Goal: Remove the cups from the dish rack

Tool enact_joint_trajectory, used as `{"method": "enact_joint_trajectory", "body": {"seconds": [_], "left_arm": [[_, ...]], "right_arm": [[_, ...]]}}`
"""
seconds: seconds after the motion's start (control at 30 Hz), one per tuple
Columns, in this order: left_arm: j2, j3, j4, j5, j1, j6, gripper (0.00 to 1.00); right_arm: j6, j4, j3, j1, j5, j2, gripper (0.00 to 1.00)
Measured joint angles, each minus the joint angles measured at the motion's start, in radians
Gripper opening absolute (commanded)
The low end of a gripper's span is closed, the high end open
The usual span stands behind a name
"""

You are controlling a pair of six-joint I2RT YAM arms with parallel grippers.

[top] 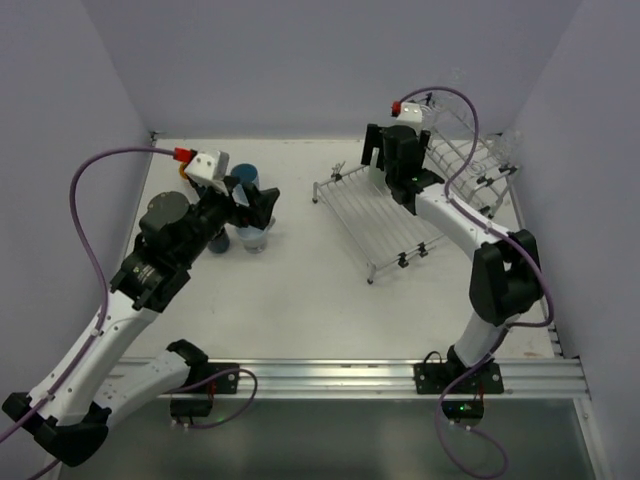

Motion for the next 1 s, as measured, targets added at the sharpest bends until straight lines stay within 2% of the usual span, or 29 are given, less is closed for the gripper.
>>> {"method": "enact_joint_trajectory", "body": {"seconds": [0.27,0.63,0.83,0.93,1.0], "left_arm": [[-0.109,-0.172,0.049,0.072,0.000,-0.009,1.00],[-0.117,-0.245,0.132,0.125,0.000,-0.009,1.00],[-0.118,-0.245,0.145,0.127,0.000,-0.008,1.00],[-0.116,-0.245,0.150,0.127,0.000,-0.009,1.00],[-0.112,-0.245,0.156,0.128,0.000,-0.008,1.00]], "right_arm": [[-0.022,-0.060,0.211,0.001,0.069,0.208,0.99],[0.001,-0.125,0.278,-0.003,0.097,0.293,0.98],[0.029,-0.141,0.278,-0.018,0.096,0.312,0.89],[0.041,-0.142,0.278,-0.032,0.088,0.315,0.82],[0.041,-0.141,0.278,-0.039,0.080,0.316,0.72]]}}
